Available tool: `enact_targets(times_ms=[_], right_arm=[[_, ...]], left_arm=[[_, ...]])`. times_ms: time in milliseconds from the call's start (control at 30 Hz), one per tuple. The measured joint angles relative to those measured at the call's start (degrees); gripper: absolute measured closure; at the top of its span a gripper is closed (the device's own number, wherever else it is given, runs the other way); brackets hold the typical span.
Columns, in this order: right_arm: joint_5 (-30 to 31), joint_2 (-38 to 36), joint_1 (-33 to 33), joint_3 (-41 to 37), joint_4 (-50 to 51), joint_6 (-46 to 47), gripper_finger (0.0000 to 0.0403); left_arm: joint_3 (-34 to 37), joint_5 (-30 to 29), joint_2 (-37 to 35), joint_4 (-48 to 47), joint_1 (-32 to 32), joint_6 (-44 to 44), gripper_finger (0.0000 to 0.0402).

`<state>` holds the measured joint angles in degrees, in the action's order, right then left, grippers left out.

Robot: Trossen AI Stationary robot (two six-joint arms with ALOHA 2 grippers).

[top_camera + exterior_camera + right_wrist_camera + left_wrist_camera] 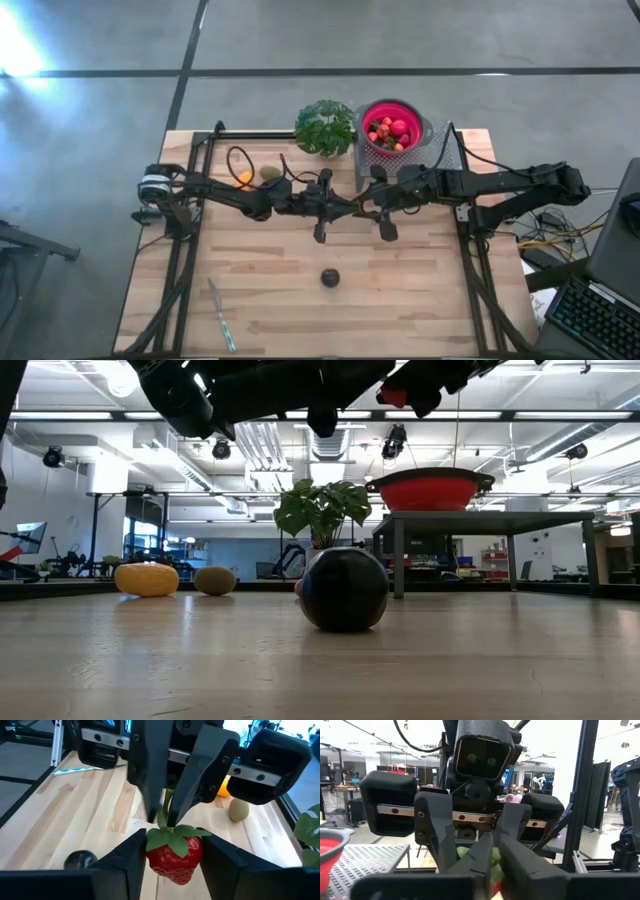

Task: Pick & Place Fruit
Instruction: Put the strawberry into the red strainer bowl on the shelf

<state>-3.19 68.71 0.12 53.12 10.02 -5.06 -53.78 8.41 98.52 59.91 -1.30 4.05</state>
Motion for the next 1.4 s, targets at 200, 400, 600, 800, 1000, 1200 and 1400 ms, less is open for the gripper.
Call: enact_targets(times_ms=[200,400,600,800,1000,1200,1400], right_arm=[[0.19,-0.03,0.0,0.0,0.38,0.74,0.0255],[1.08,-0.29,-0.02,2.86,9.18,2.28,0.0241],[8.23,-0.45,-0.04,13.31,29.53,4.69,0.0258],[13.76,-0.44,-2.4,24.37,42.69,6.18,0.0241],[13.9,-0.39,-12.06,30.68,46.76,4.99,0.025],[8.74,0.61,-24.65,32.08,47.01,2.08,0.0253],[4.22,4.92,-35.07,31.96,47.21,0.3,0.0242]], left_arm=[[0.0,1.57,0.0,-0.86,0.02,0.07,0.0266],[0.02,1.54,-0.65,-3.89,-0.42,0.77,0.0152],[0.02,-2.49,-1.51,-8.23,-0.5,-2.28,0.0105],[0.02,-7.44,-1.38,-12.88,-0.48,-2.08,0.0108],[0.08,-7.46,-0.93,-13.94,-0.1,0.11,0.0108],[0.11,-7.3,-0.92,-15.0,0.35,1.12,0.011],[0.11,-7.25,-0.92,-15.44,1.03,1.14,0.011]])
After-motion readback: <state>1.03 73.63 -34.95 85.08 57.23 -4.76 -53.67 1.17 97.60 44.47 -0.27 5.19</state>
